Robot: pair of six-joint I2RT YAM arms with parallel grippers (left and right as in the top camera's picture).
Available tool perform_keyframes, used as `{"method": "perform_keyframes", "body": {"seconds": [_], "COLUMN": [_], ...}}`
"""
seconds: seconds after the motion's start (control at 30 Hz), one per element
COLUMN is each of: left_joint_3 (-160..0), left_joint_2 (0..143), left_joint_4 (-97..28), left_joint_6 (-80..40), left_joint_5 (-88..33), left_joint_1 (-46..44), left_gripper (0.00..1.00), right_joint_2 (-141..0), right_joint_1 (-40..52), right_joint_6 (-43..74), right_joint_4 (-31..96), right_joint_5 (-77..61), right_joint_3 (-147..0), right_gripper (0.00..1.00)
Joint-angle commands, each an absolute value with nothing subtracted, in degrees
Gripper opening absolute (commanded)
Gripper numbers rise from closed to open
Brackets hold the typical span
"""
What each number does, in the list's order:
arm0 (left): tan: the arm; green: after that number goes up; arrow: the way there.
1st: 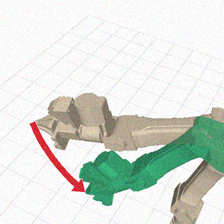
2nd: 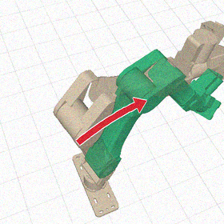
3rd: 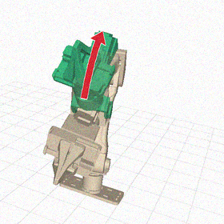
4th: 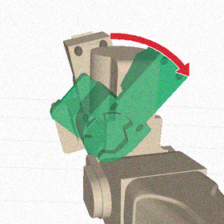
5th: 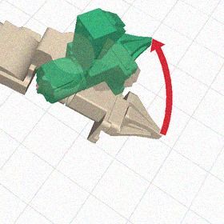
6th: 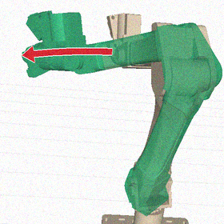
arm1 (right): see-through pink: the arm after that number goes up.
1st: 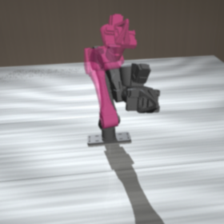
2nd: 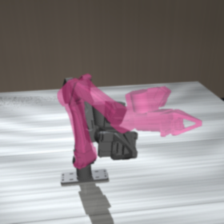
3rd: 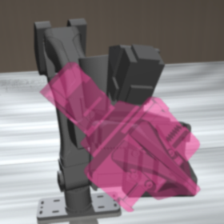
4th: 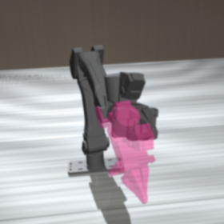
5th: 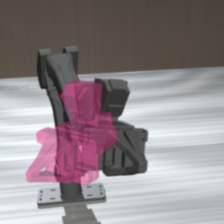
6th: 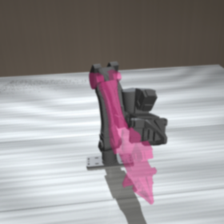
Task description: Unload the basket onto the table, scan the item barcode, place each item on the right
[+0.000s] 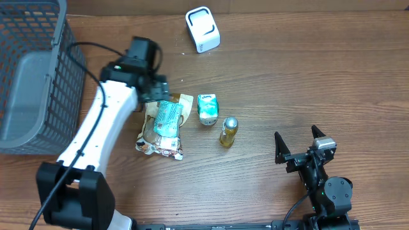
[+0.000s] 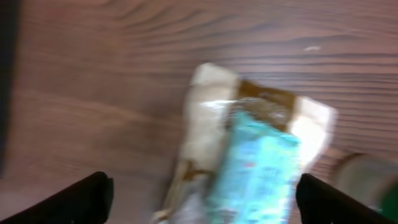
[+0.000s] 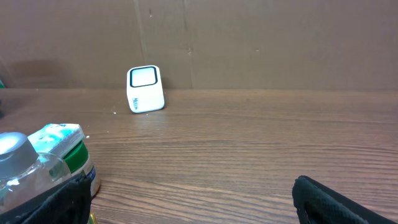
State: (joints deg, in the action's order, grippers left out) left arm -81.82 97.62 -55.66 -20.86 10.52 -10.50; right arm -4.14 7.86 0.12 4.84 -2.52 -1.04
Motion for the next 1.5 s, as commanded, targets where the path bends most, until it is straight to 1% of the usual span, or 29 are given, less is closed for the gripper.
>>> {"method": "perform_keyframes", "body": {"seconds": [0.0, 0.03, 0.17, 0.3, 1.47], "left_joint_3": [-82.7, -82.7, -82.7, -82.7, -82.7], "left_joint_2": [97.4, 97.4, 97.4, 97.4, 97.4], "left_joint_4": [-56.6, -56.9, -57.4, -57.4, -57.4], "left_joint_6": [-18.2, -17.8, -17.8, -17.8, -17.8], "left_joint_5": [10.8, 11.0, 10.9, 10.9, 10.9], "left_joint_1": [-6.3, -5.0, -1.2, 0.4, 0.4], "left_gripper": [0.97, 1.00, 1.00, 1.00, 1.00], "right_joint_2": [-4.2, -4.2, -4.2, -4.2, -4.2], "right_joint_1": [7.6, 7.6, 7.6, 7.6, 7.6], "right_joint_6": [-0.1, -0.1, -0.1, -0.1, -0.1], "right_joint_4": [4.7, 4.7, 4.7, 4.7, 4.7], "right_joint_5": [-2.0, -2.1, -2.1, -2.1, -2.1], "right_joint_3": [-0.5, -0.5, -0.5, -0.5, -0.5], "right_gripper": [1.00, 1.00, 1.00, 1.00, 1.00]}}
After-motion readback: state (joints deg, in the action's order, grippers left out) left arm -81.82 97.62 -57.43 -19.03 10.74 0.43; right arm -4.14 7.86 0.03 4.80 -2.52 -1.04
